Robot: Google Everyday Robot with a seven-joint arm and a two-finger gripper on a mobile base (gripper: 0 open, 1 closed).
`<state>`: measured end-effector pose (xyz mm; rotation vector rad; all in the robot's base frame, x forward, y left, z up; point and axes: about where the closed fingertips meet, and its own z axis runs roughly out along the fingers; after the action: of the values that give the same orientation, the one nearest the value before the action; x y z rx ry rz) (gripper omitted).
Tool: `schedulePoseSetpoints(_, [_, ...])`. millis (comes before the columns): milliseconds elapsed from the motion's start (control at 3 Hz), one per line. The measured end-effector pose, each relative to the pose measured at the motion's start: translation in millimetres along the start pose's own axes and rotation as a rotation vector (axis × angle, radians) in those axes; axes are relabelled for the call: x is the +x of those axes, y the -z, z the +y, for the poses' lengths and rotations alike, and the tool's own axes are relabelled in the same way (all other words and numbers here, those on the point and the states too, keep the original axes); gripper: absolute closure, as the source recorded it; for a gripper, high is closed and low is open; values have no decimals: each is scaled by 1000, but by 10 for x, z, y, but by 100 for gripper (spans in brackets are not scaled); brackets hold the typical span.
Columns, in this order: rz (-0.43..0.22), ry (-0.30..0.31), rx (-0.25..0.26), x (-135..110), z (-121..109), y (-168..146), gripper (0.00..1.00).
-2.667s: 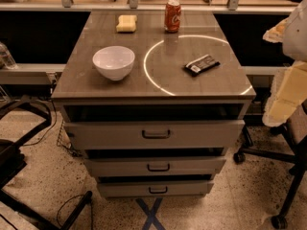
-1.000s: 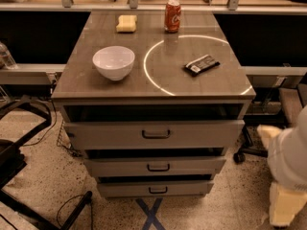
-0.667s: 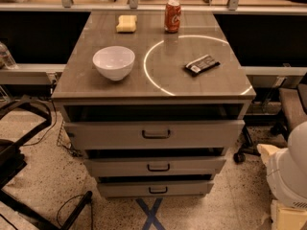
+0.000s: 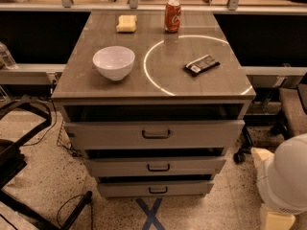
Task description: Open middle drawer
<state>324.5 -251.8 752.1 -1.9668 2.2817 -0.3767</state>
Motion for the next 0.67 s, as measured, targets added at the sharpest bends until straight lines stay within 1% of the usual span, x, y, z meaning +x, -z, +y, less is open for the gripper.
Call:
schedulePoseSetpoints(333, [-44, 17, -8, -389, 116, -546, 0])
schedulePoseSetpoints(667, [-103, 73, -44, -817, 205, -1159, 0])
